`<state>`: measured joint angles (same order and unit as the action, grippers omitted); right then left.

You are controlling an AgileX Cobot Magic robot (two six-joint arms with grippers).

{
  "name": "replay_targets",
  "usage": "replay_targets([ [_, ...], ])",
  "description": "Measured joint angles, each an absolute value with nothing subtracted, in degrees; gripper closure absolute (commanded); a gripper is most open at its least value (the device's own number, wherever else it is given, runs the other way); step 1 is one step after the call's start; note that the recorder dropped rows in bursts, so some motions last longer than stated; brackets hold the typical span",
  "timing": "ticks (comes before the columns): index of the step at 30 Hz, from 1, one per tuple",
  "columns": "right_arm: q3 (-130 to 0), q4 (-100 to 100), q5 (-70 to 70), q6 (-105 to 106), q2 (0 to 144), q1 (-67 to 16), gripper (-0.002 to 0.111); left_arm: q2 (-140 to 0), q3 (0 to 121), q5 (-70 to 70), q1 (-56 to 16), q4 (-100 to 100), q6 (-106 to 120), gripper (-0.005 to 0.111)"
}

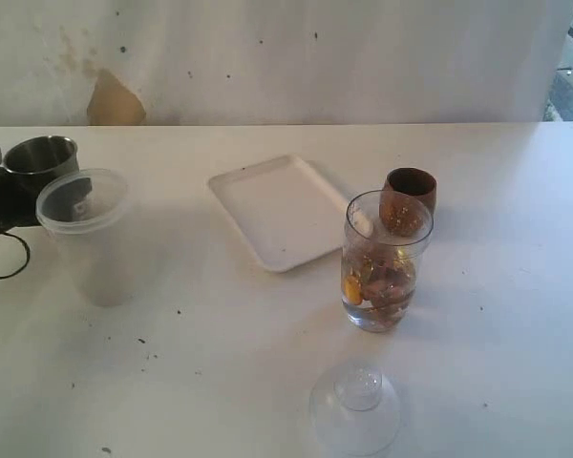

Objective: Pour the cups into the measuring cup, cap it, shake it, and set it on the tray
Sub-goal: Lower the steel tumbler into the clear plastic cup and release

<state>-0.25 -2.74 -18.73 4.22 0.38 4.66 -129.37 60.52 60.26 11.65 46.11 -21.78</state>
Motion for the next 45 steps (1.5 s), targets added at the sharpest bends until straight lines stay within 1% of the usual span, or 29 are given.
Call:
replay_targets([
  [8,-0.2,-2.7,-18.7,4.2,0.4,4.7,0.108,-129.4,60.5,60.3,8.0,46.1,-21.8,0.107],
  [12,-0.2,-2.7,-18.7,4.2,0.4,4.7,0.108,-129.4,60.6,60.3,4.3,46.1,-21.8,0.107],
  [15,-0.2,-2.7,-18.7,4.2,0.4,4.7,0.108,-129.4,60.7,60.4,2.9,46.6,-21.8,0.107],
  [16,-0.2,-2.7,-18.7,4.2,0.4,4.7,0.108,-129.4,60.7,60.4,2.8,46.7,-21.8,0.106],
  [17,-0.2,-2.7,-18.7,4.2,0.4,4.7,0.108,-129.4,60.7,60.5,2.9,46.6,-21.9,0.103],
  [18,-0.2,-2.7,-18.7,4.2,0.4,4.7,0.108,-129.4,60.7,60.5,2.9,46.6,-21.9,0.095],
  [20,-0.2,-2.7,-18.7,4.2,0.4,4.7,0.108,-129.4,60.7,60.5,2.9,46.6,-21.3,0.061],
  [21,-0.2,-2.7,-18.7,4.2,0.4,4.7,0.108,-129.4,60.7,60.6,2.9,46.7,-20.3,0.035],
  [22,-0.2,-2.7,-18.7,4.2,0.4,4.7,0.108,-129.4,60.7,60.7,2.9,46.7,-19.3,0.015],
  [23,-0.2,-2.7,-18.7,4.2,0.4,4.7,0.108,-129.4,60.7,60.8,2.9,46.7,-18.8,0.002],
  [32,-0.2,-2.7,-18.7,4.2,0.4,4.7,0.108,-129.2,60.7,57.2,3.6,49.3,-20.3,0.002],
  [36,-0.2,-2.7,-18.7,4.2,0.4,4.7,0.108,-126.8,60.7,54.4,5.9,54.7,-27.0,0.002],
  [45,-0.2,-2.7,-18.7,4.2,0.4,4.7,0.108,-123.2,60.7,53.8,10.0,67.5,-42.3,0.002],
])
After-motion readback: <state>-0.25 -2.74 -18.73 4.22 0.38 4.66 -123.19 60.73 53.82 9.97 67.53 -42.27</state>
